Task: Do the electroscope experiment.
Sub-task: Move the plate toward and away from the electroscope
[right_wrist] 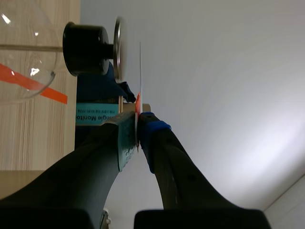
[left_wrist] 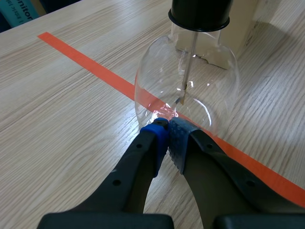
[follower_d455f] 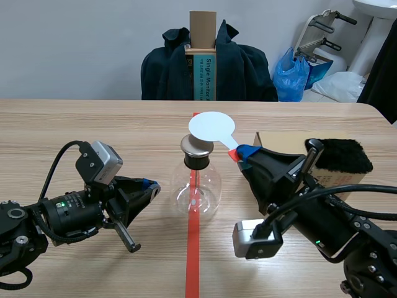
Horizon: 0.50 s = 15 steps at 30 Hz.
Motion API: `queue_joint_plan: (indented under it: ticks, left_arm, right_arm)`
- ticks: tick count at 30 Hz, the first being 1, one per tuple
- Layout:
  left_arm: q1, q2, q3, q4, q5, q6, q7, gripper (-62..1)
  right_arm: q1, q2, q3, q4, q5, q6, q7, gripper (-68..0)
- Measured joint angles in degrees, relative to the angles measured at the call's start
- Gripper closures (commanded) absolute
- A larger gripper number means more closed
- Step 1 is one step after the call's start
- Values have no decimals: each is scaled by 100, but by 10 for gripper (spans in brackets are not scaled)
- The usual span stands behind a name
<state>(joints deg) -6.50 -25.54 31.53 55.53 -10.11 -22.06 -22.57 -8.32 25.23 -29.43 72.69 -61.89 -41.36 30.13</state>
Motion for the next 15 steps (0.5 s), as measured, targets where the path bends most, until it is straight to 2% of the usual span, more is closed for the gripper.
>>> queue_joint_plan:
  ticks: [6, 15]
  left_arm:
    - [0, 0, 0, 0, 0, 0, 0, -29]
    - [0, 0, 0, 0, 0, 0, 0, -29]
  right_arm:
    - [0, 0, 0, 0, 24, 2, 352, -8]
    - [0, 0, 0, 0, 22, 0, 459, -8]
